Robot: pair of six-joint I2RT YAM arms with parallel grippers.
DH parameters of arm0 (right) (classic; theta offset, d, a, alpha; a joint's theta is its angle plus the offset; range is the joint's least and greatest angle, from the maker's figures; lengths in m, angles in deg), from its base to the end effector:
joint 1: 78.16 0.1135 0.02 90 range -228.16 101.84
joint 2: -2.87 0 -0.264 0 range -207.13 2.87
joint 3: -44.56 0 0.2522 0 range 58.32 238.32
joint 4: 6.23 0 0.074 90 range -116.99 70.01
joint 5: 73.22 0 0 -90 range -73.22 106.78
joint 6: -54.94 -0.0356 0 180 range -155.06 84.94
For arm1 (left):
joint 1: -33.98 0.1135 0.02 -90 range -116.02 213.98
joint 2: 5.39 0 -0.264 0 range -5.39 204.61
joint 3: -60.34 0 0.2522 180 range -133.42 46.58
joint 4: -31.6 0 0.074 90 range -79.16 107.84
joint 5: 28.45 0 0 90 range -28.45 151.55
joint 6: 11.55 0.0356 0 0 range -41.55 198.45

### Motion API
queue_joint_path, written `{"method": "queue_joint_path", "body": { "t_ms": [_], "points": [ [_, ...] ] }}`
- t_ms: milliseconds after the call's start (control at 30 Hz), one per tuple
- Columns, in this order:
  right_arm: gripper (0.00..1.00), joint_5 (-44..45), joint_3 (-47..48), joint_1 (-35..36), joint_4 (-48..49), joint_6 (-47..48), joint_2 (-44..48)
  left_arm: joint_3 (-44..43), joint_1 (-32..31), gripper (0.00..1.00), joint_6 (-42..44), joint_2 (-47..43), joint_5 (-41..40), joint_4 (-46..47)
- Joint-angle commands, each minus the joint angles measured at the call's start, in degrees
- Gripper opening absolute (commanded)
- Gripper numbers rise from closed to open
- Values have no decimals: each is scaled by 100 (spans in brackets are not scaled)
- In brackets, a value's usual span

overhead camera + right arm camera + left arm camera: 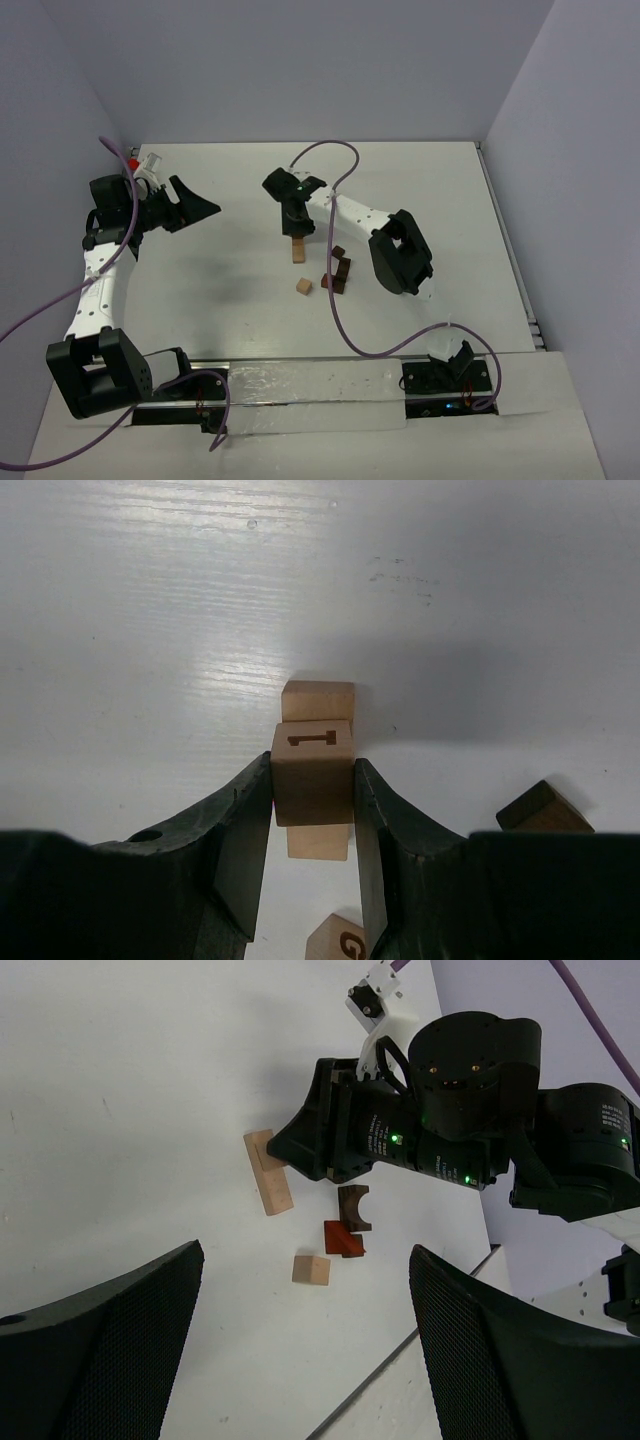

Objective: Build the wood block tower

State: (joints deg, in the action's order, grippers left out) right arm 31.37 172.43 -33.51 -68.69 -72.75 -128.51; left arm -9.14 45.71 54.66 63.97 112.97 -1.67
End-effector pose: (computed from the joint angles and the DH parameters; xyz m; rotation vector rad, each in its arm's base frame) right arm 0.3552 0.3383 0.1971 -0.0891 2.6586 0.1163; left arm 0.2599 0.0255 0.3085 -0.1147 2.0815 -1.0806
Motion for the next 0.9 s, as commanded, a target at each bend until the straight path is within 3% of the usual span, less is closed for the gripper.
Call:
{"method": "queue_joint_path", "body": {
  "t_ms": [0,167,433,467,533,667,867],
  "points": [
    [27,158,260,61,-79,-116,7,18,49,90,-47,-28,105,245],
    [44,117,252,70,-79,-116,7,35,49,90,-55,-19,98,254],
    [47,150,225,70,-70,-114,33,45,59,90,-64,-29,106,272],
    [51,157,217,70,-70,-107,33,52,66,90,-64,-36,113,272],
    [68,132,208,70,-61,-89,42,53,58,90,-64,-37,105,272],
    [79,23,199,74,-35,-75,42,44,67,90,-64,-28,105,268],
    [80,0,199,96,-17,-18,34,35,66,90,-38,-46,97,237]
  ]
}}
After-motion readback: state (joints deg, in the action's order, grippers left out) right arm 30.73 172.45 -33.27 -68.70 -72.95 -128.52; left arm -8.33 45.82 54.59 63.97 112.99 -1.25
